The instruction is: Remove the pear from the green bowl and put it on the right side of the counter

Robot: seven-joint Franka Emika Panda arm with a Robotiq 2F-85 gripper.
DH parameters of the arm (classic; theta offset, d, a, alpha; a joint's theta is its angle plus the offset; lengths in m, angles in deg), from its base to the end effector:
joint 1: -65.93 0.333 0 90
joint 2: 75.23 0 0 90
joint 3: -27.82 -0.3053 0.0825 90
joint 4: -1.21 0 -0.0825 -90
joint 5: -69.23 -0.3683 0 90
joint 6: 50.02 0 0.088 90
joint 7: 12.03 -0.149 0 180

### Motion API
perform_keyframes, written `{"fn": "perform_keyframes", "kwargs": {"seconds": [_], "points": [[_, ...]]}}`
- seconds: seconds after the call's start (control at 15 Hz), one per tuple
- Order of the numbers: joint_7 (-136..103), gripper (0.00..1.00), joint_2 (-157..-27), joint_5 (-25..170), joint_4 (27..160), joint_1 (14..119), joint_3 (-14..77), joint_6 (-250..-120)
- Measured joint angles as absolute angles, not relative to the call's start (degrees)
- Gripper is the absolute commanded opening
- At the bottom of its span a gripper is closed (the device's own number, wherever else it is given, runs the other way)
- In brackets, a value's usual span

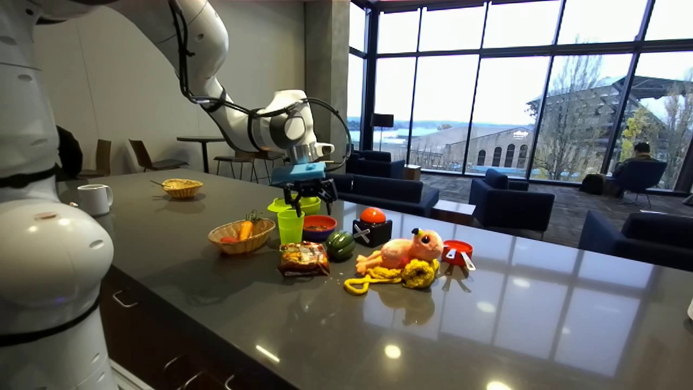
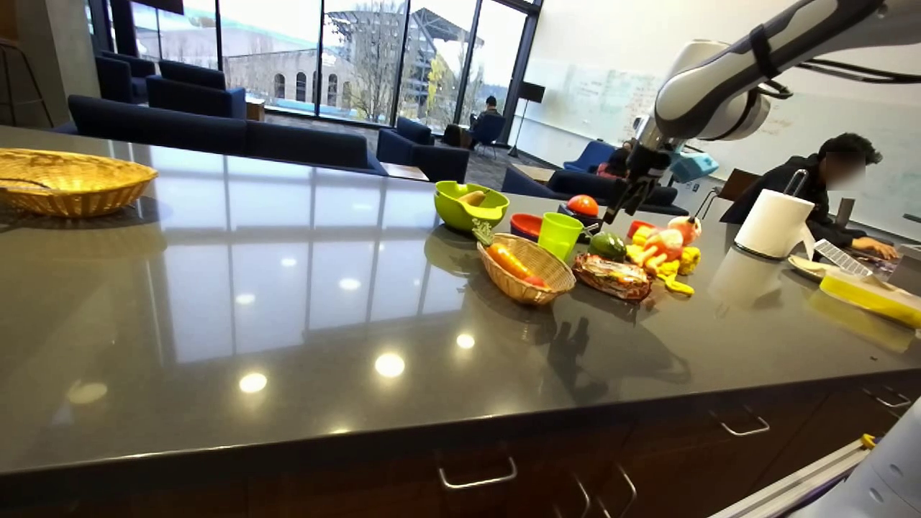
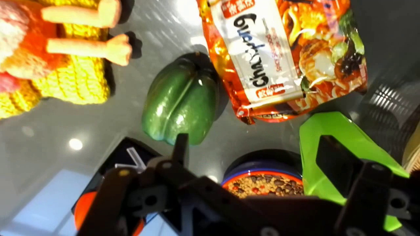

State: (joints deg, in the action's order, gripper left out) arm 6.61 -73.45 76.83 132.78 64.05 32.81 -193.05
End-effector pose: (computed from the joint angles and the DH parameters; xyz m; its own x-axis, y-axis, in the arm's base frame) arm 0.5246 -0.0658 0.3436 0.9345 0.3069 0.1804 0.2788 -0.9460 0.1653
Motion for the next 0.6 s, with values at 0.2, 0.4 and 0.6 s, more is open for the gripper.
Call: {"fn": "perform_keyframes", "kwargs": {"seconds": [0.2,0.4,0.6], "points": [[6.71,1.00,-76.13,75.81,127.74,64.91,31.09,-190.72],[6.80,1.00,-79.90,74.98,121.57,65.41,29.64,-188.47],[7.28,1.00,-85.00,74.11,114.49,65.43,28.56,-187.60]]}}
